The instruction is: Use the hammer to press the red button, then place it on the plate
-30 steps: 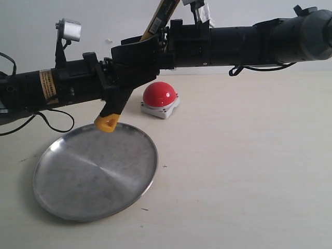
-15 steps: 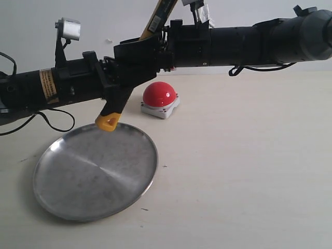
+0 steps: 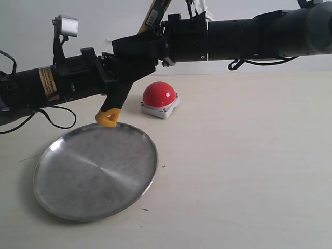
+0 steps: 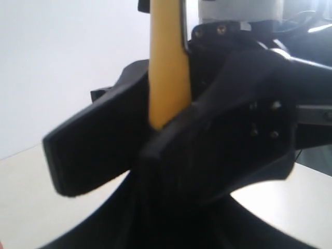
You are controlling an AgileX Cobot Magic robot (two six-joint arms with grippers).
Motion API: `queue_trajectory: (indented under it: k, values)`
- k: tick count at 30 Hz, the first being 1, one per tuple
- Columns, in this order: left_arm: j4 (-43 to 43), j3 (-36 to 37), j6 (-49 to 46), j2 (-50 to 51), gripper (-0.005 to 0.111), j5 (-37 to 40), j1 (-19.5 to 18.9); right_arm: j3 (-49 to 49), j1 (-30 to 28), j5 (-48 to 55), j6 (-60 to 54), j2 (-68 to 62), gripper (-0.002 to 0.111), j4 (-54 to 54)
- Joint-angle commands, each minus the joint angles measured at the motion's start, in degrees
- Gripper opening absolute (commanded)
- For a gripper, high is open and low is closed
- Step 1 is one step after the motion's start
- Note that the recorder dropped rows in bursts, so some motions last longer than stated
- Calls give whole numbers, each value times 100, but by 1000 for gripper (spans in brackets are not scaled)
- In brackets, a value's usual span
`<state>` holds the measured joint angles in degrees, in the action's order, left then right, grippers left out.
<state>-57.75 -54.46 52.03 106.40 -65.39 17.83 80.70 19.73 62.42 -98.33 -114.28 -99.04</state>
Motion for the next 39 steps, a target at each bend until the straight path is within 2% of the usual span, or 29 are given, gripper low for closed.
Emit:
queue_trajectory:
  k: [1,12,25,33,36,39]
  values:
    - [332,-20,91,-81,0,-238,75,37,-43,-685,-43,214,0,-91]
    - [967,-20,-227,634,0,-457,441,468,-43,-669,406,254,0,-91]
    - [1311,-244,-223,711,0,-457,837,773,-43,-666,406,244,0,-91]
    - [1288,-314,-357,711,1,-457,998,786,-43,-1491,566,244,0,-91]
    - [1288,-325,-383,711,12,-457,998,786,-43,-1846,628,244,0,27]
    - [1230,-325,-383,711,39,-457,998,786,-43,-2005,710,244,0,171]
